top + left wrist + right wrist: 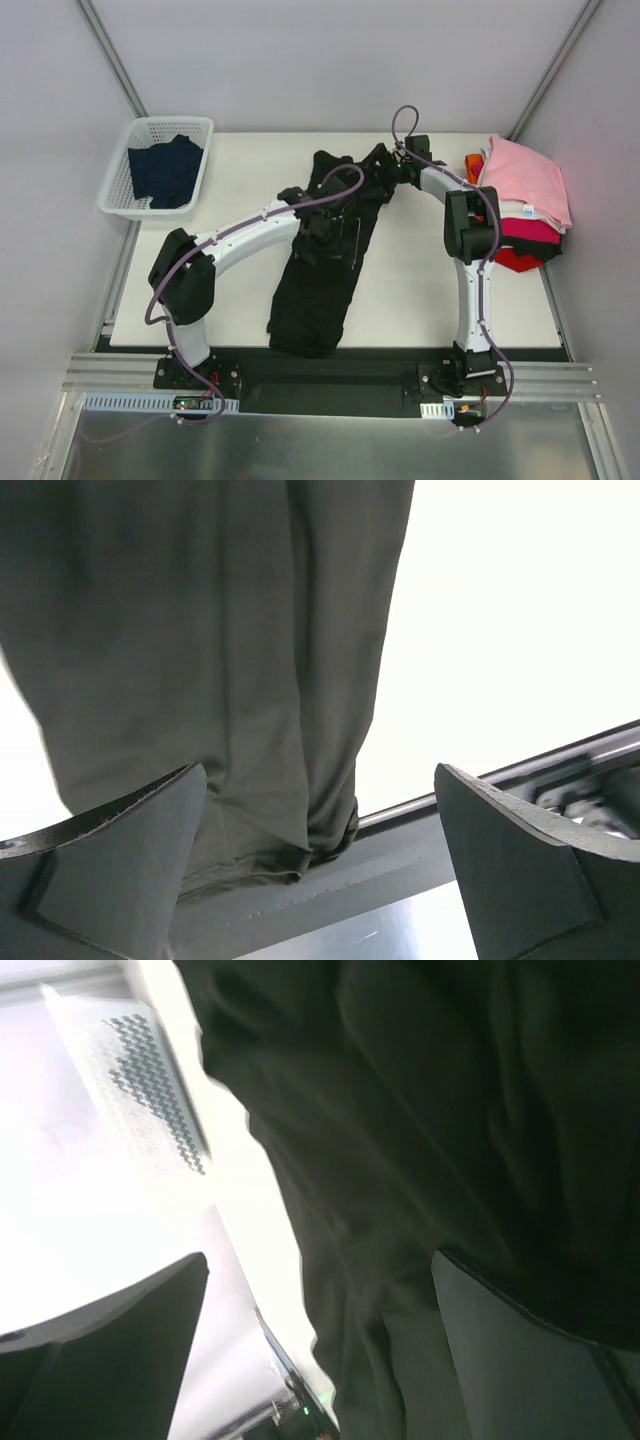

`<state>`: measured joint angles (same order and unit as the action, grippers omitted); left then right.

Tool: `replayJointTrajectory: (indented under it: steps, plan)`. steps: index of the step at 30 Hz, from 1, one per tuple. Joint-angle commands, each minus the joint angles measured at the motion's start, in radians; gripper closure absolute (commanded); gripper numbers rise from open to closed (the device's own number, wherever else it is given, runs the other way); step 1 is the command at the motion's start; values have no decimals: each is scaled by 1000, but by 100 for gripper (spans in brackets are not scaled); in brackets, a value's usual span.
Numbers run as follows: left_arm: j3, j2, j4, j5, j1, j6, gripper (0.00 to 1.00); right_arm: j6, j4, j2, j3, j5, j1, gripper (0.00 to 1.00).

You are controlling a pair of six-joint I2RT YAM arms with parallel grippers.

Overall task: Fold and stack the t-shirts
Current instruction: Rotate the tshirt 90 degrees

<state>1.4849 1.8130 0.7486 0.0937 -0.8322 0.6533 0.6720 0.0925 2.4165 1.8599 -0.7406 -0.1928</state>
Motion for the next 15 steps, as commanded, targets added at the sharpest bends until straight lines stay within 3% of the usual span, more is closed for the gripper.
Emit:
replayJointTrajectory:
  steps: [1, 3, 6, 8, 13, 15]
  plan:
    - [94, -53, 130, -61, 86, -49, 1, -187, 188, -256, -186, -19, -31, 1]
    - [54, -96, 136, -37, 181, -32, 1, -280, 330, -318, -237, 30, -49, 1]
    - [-47, -150, 129, -12, 278, -20, 1, -373, 360, -433, -384, 98, -57, 0]
    - [-92, -179, 126, -43, 286, -52, 1, -379, 360, -450, -433, 92, -42, 0]
    - [-204, -207, 107, -6, 285, -55, 1, -408, 420, -398, -337, 104, -25, 2]
    - [-236, -224, 95, 17, 283, -41, 1, -410, 449, -349, -235, 119, -22, 9]
